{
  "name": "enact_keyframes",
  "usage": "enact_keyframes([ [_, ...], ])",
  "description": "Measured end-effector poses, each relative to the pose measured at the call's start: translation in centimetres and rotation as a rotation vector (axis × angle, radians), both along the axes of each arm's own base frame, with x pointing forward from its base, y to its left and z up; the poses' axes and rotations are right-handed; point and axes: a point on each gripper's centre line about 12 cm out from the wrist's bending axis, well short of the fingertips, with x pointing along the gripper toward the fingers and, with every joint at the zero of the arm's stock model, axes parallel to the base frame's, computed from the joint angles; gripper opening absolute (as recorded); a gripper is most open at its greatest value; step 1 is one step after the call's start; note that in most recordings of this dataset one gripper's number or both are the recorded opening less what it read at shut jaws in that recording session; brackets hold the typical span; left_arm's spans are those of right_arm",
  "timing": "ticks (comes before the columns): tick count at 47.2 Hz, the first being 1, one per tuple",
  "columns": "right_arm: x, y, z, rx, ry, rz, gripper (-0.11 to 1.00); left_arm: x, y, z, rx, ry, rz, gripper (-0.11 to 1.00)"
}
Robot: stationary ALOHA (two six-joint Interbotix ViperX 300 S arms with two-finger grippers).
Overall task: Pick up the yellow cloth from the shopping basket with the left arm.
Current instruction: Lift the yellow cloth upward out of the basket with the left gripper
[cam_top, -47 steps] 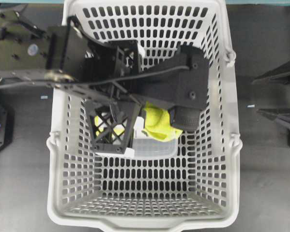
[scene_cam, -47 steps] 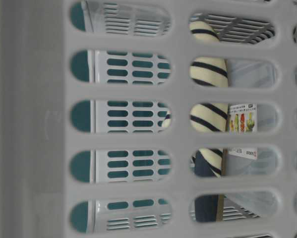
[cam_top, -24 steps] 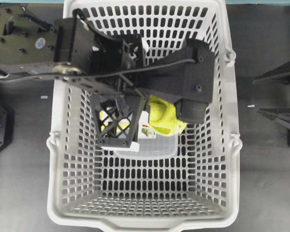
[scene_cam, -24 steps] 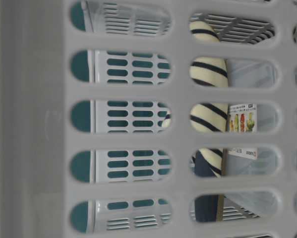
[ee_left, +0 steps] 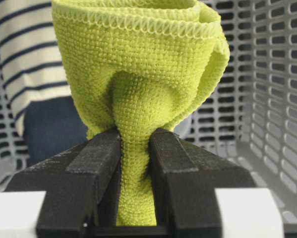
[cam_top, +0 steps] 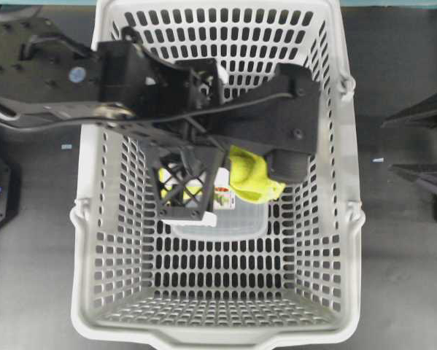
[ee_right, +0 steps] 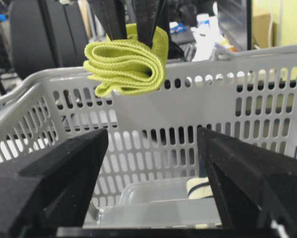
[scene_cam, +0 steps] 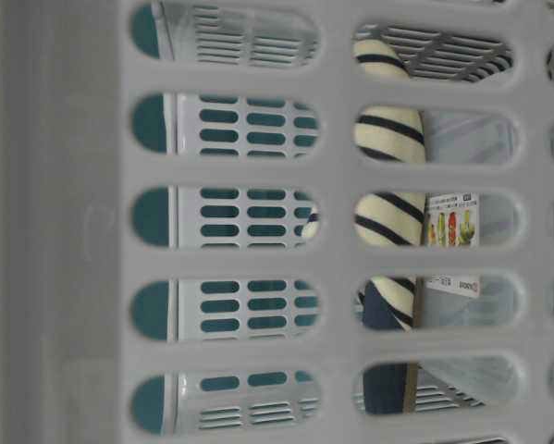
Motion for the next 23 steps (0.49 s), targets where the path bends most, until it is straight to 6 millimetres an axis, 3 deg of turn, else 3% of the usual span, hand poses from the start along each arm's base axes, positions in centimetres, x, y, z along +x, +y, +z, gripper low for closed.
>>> enact_keyframes([
  [23,-0.26,-0.01,0.26,-0.001,-0.017,0.000,0.70,-0.71,0.06,-0.16,0.003,-0.035,-0.007,0.15],
])
